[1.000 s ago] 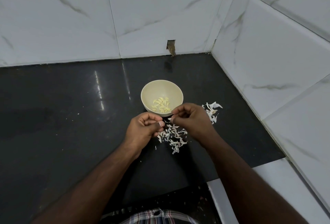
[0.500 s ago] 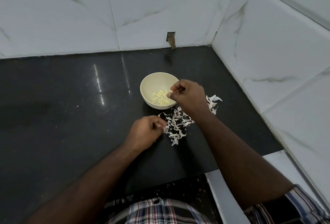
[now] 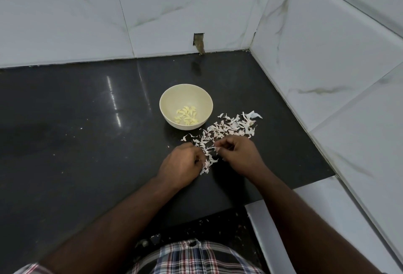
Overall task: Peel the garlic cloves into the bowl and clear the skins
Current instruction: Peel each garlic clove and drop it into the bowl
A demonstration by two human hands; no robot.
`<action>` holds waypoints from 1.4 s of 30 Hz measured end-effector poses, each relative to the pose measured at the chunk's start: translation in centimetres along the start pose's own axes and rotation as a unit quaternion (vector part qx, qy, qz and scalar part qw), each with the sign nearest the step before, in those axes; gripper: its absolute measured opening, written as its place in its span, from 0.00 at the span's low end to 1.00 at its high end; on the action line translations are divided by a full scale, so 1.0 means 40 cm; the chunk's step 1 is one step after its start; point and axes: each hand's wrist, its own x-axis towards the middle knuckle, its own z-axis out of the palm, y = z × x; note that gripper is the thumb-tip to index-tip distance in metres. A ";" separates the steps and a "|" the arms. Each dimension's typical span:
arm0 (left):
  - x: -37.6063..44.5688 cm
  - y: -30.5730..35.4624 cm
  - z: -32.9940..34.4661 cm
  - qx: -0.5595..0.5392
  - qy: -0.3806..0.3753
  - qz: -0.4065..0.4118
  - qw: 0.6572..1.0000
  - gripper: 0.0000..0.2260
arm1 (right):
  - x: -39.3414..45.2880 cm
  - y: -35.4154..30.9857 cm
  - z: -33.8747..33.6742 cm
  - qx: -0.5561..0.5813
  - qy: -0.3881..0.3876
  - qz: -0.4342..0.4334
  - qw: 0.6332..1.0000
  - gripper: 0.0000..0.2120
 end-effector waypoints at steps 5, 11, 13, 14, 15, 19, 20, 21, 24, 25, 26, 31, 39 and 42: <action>-0.001 0.004 -0.007 -0.064 0.042 -0.041 0.996 0.04 | -0.008 0.016 0.008 0.016 -0.014 0.010 1.000 0.05; 0.005 0.021 -0.035 -0.174 0.078 -0.064 0.980 0.07 | -0.001 -0.008 0.032 0.020 -0.042 -0.022 0.999 0.05; 0.006 0.020 -0.040 -0.198 0.076 -0.070 0.975 0.08 | 0.002 -0.012 0.038 0.006 -0.039 -0.030 0.999 0.04; 0.008 0.020 -0.041 -0.204 0.074 -0.071 0.974 0.08 | 0.004 -0.012 0.040 -0.001 -0.034 -0.032 0.999 0.05; 0.008 0.018 -0.042 -0.208 0.072 -0.072 0.973 0.07 | 0.006 -0.013 0.042 -0.002 -0.031 -0.032 0.999 0.05; 0.008 0.016 -0.047 -0.208 0.077 -0.079 0.972 0.06 | 0.008 -0.016 0.046 0.055 -0.023 -0.016 0.998 0.07; 0.007 0.017 -0.048 -0.207 0.080 -0.080 0.972 0.06 | 0.008 -0.018 0.046 0.065 -0.021 -0.016 0.998 0.07; 0.006 0.018 -0.049 -0.207 0.081 -0.081 0.972 0.06 | 0.008 -0.019 0.046 0.069 -0.019 -0.016 0.997 0.07; 0.006 0.025 -0.051 -0.209 0.082 -0.085 0.971 0.05 | 0.008 -0.024 0.041 0.085 -0.025 -0.015 0.996 0.07; 0.006 0.027 -0.051 -0.210 0.082 -0.088 0.970 0.05 | 0.008 -0.027 0.039 0.100 -0.028 -0.012 0.994 0.07; 0.007 0.026 -0.051 -0.213 0.083 -0.091 0.969 0.05 | 0.008 -0.029 0.038 0.117 -0.029 -0.006 0.993 0.06; 0.013 0.022 -0.052 -0.269 0.073 -0.117 0.953 0.01 | 0.007 -0.034 0.038 0.134 -0.002 0.007 0.991 0.03; 0.015 0.021 -0.066 -0.239 0.066 -0.113 0.962 0.03 | 0.007 -0.051 0.041 0.105 -0.008 -0.001 0.994 0.03; 0.011 0.029 -0.071 -0.213 0.095 -0.097 0.968 0.04 | 0.001 -0.067 0.043 0.177 -0.010 0.051 0.983 0.05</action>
